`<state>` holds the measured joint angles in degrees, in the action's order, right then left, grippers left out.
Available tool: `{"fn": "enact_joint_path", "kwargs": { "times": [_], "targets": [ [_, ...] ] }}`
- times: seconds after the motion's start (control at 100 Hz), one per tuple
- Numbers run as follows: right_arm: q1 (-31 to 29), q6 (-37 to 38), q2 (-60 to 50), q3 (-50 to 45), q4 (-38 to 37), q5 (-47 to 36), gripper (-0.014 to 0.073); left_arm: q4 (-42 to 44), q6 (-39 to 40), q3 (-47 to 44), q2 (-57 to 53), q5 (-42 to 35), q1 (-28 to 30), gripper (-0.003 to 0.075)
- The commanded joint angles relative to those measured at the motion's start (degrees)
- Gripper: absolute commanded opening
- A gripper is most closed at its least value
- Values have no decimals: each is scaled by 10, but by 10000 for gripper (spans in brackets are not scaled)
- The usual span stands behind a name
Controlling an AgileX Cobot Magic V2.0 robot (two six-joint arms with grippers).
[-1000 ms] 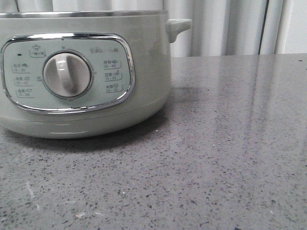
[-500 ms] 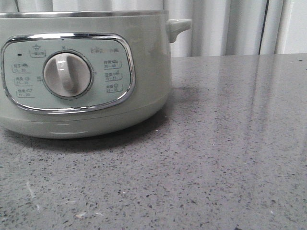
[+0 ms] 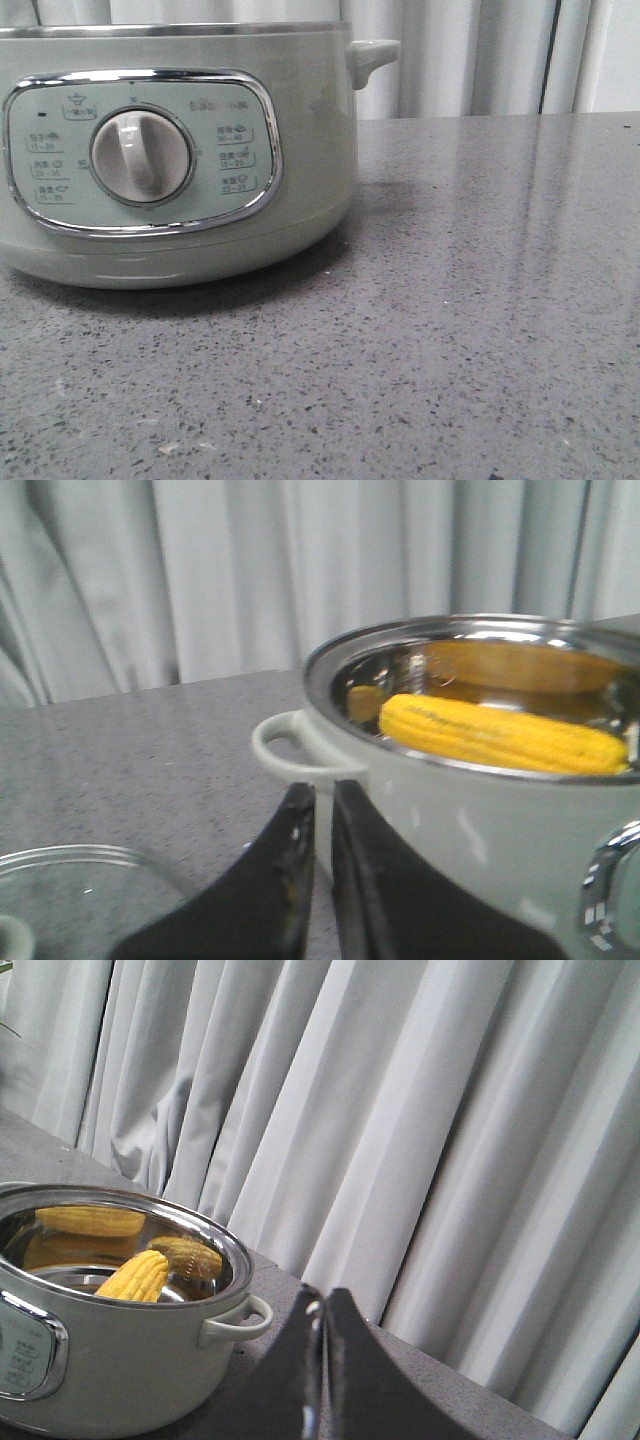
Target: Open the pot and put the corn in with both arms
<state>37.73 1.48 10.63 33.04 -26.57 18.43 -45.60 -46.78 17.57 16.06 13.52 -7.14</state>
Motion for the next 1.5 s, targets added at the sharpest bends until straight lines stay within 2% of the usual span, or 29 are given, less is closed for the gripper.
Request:
{"fn": "enact_joint_path", "kwargs": {
  "times": [0.0, 0.04, 0.19, 0.3, 0.42, 0.63, 0.83, 0.94, 1.49],
  "targets": [
    [-2, -5, 5, 13, -14, -41, -64, 64, 28, -31, -21, -74, -5, -20],
    [-2, -5, 5, 13, -14, -41, -64, 109, 67, -52, -33, -86, -5, -20],
    [-2, -5, 5, 13, -14, -41, -64, 297, 309, -132, -90, -126, -5, -20],
    [-2, -5, 5, 13, -14, -41, -64, 342, 398, -166, -131, -122, -5, -20],
    [-2, -5, 5, 13, -14, -41, -64, 343, 409, -189, -166, -116, -5, -20],
    [-2, -5, 5, 13, -14, -41, -64, 358, 409, -189, -180, -20, -5, -20],
    [-2, -5, 5, 13, -14, -41, -64, 358, 413, -189, -180, -9, -5, -20],
    [-2, -5, 5, 13, -14, -41, -64, 358, 413, -189, -180, 24, -5, -20],
    [-2, -5, 5, 13, -14, -41, -64, 354, 413, -189, -180, 24, -5, -20]
  ]
}}
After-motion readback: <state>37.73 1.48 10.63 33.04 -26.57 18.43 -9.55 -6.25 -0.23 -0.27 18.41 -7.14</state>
